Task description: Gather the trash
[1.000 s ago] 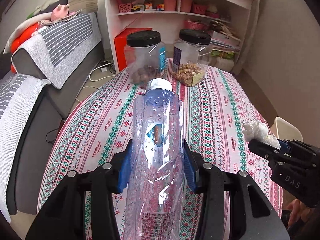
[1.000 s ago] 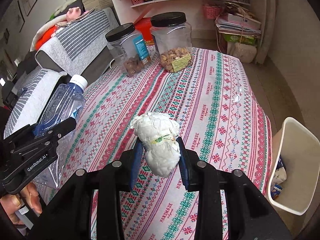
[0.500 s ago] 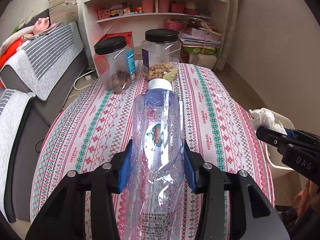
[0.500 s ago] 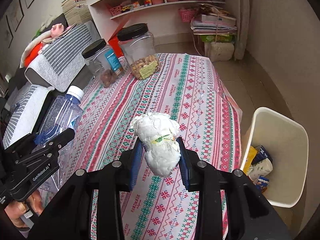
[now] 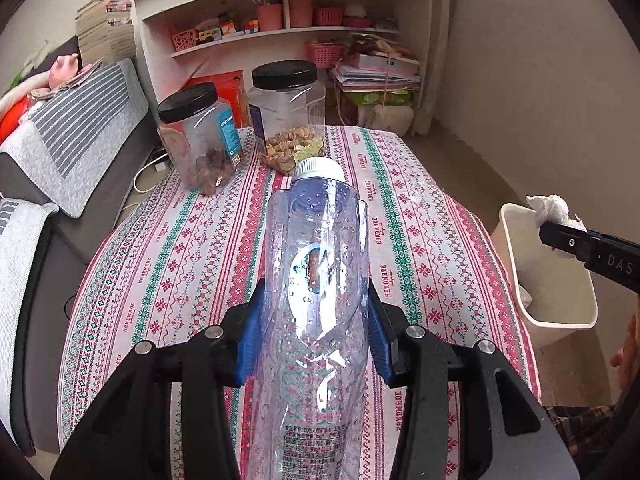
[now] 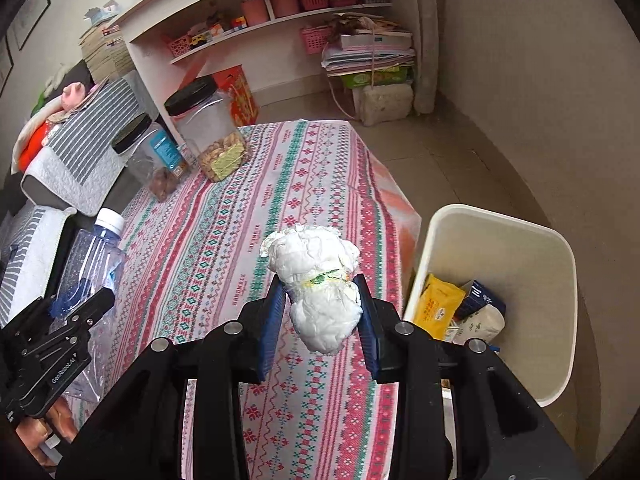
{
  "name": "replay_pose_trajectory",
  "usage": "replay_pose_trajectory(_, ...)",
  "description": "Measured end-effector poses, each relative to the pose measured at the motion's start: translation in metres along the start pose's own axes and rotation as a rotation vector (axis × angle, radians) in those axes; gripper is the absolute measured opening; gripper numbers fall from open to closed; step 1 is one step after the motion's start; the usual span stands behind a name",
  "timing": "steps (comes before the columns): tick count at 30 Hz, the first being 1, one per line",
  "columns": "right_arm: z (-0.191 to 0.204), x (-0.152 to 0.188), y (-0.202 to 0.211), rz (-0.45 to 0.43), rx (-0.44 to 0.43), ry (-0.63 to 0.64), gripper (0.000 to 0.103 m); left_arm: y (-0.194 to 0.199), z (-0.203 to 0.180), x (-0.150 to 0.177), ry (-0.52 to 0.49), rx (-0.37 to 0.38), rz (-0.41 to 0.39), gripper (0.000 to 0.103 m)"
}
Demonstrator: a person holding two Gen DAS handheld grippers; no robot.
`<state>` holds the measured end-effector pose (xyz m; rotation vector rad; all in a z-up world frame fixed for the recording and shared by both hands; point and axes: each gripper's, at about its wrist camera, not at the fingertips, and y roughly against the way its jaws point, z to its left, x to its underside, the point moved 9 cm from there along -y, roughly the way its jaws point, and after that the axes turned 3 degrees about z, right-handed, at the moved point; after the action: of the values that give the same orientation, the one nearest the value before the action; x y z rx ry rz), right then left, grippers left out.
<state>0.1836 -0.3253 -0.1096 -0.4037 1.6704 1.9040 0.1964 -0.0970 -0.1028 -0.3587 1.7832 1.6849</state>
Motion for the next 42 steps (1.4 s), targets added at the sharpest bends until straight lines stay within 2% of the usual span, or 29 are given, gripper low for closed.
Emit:
replay_pose_trajectory(6, -0.042, 0.002, 0.0, 0.001, 0.074, -0.052, 0.034, 0.0, -0.017, -0.004, -0.009, 0.025, -0.001, 0.045)
replay_pose_trajectory(7, -0.047, 0.002, 0.001, 0.0, 0.066, -0.09, 0.034, 0.001, -0.021, -0.006, -0.008, 0.034, 0.0, 0.045)
replay_pose_trajectory(14, -0.094, 0.004, 0.01, 0.0, 0.128, -0.164, 0.037, 0.008, -0.071, -0.029, -0.035, 0.107, -0.013, 0.045)
replay_pose_trajectory(16, -0.108, 0.006, 0.017, -0.004, 0.141, -0.194, 0.046, 0.007, -0.093, -0.037, -0.033, 0.144, -0.011, 0.045)
replay_pose_trajectory(18, -0.125, 0.008, 0.023, -0.005, 0.16, -0.224, 0.062, 0.005, -0.118, -0.043, -0.045, 0.178, -0.002, 0.045)
replay_pose_trajectory(19, -0.135, 0.009, 0.029, -0.011, 0.175, -0.242, 0.065, 0.004, -0.13, -0.044, -0.055, 0.19, 0.002, 0.045)
replay_pose_trajectory(21, -0.155, 0.012, 0.038, -0.015, 0.223, -0.258, 0.078, 0.002, -0.158, -0.048, -0.084, 0.217, 0.01, 0.045)
replay_pose_trajectory(27, -0.207, 0.025, 0.07, -0.048, 0.35, -0.316, 0.09, -0.007, -0.23, -0.055, -0.135, 0.283, 0.056, 0.045)
replay_pose_trajectory(32, -0.238, 0.036, 0.102, -0.106, 0.409, -0.397, 0.094, -0.022, -0.282, -0.064, -0.151, 0.338, 0.114, 0.046)
replay_pose_trajectory(34, -0.248, 0.039, 0.117, -0.144, 0.44, -0.432, 0.096, -0.029, -0.298, -0.068, -0.138, 0.369, 0.159, 0.054)
replay_pose_trajectory(35, -0.253, 0.04, 0.124, -0.164, 0.449, -0.449, 0.096, -0.031, -0.303, -0.069, -0.129, 0.381, 0.174, 0.064)
replay_pose_trajectory(36, -0.256, 0.041, 0.129, -0.18, 0.452, -0.464, 0.096, -0.031, -0.307, -0.072, -0.118, 0.388, 0.183, 0.067)
replay_pose_trajectory(38, -0.26, 0.043, 0.135, -0.196, 0.457, -0.482, 0.096, -0.026, -0.309, -0.074, -0.124, 0.38, 0.174, 0.069)
replay_pose_trajectory(39, -0.26, 0.044, 0.136, -0.202, 0.46, -0.486, 0.096, -0.023, -0.31, -0.076, -0.135, 0.371, 0.163, 0.073)
replay_pose_trajectory(42, -0.256, 0.04, 0.142, -0.236, 0.464, -0.495, 0.096, -0.008, -0.302, -0.079, -0.18, 0.312, 0.096, 0.08)
